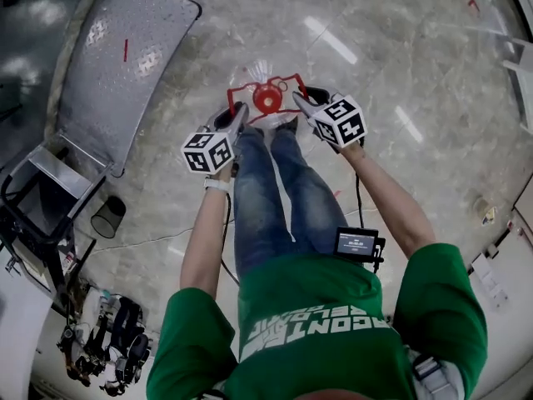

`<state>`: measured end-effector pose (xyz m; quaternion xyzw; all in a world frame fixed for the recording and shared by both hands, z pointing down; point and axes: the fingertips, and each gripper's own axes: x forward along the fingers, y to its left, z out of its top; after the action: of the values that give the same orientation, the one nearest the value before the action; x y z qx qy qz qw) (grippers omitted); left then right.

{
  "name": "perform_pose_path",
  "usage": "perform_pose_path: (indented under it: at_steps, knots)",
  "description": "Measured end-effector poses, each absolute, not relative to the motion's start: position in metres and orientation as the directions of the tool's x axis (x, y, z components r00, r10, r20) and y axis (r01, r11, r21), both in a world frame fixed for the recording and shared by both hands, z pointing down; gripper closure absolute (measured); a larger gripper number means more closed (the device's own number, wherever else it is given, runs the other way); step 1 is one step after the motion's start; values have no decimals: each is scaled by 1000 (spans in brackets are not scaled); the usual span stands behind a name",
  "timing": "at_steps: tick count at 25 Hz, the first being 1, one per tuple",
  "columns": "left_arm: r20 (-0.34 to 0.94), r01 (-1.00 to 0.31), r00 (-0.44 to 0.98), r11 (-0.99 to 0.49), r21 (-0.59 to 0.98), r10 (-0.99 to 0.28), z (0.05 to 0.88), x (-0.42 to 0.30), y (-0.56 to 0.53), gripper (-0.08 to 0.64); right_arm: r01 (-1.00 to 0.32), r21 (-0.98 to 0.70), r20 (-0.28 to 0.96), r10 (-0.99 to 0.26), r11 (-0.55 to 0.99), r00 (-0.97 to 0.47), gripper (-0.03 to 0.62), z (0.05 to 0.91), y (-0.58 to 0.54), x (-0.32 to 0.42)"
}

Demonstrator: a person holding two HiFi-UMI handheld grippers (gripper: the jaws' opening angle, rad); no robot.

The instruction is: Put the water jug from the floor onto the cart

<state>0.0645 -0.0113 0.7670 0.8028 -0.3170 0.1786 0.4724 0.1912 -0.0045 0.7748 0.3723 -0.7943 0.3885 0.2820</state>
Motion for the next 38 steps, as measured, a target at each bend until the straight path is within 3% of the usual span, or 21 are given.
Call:
perform_pose_path:
  at_steps: [10,19,29,38]
  knots:
    - [442,-636,768,-469,613,-463,580,89,-29,486,-758,-271,631,-485,593,-605,523,592,-32,206]
    - [329,-614,770,-493,616,-548,486,99,-32,489,-684,-231,553,-485,692,-678,523,501,-45,214]
    - [268,-611,741,-454,649,-616,448,81,-25,486,-615,-207,556,-426,761,-714,518,465,-43,188]
    - [245,-647,665,-381,661,-705,446,21,-24,488,-526,-192,568,-343,828,-748,518,461,-55,124]
